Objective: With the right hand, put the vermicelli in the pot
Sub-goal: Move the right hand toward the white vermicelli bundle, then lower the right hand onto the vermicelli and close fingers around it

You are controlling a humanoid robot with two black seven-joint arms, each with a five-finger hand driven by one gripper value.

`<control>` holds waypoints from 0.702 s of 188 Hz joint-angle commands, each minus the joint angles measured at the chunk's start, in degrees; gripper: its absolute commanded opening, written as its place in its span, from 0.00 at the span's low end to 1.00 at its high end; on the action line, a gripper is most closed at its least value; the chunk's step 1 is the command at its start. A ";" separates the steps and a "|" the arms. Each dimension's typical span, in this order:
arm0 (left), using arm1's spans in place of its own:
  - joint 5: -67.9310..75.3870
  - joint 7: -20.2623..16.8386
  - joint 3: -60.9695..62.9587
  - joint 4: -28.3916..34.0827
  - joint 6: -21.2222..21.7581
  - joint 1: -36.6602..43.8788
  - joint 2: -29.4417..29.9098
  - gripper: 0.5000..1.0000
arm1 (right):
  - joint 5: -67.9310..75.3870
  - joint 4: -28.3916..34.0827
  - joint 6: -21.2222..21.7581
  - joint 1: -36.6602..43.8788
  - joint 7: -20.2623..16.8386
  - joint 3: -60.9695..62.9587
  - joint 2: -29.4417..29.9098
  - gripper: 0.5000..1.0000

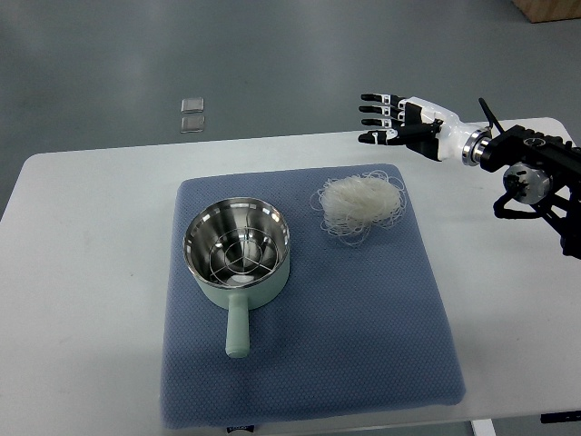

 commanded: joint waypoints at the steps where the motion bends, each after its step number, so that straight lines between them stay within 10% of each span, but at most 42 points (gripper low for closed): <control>1: 0.02 0.00 0.02 0.00 0.00 0.00 0.00 1.00 | -6.04 0.01 -0.01 0.03 0.19 -0.07 0.01 0.86; 132: 0.02 0.00 -0.06 0.00 0.00 0.00 0.00 1.00 | -46.99 3.53 0.25 5.82 7.23 -8.77 -0.79 0.86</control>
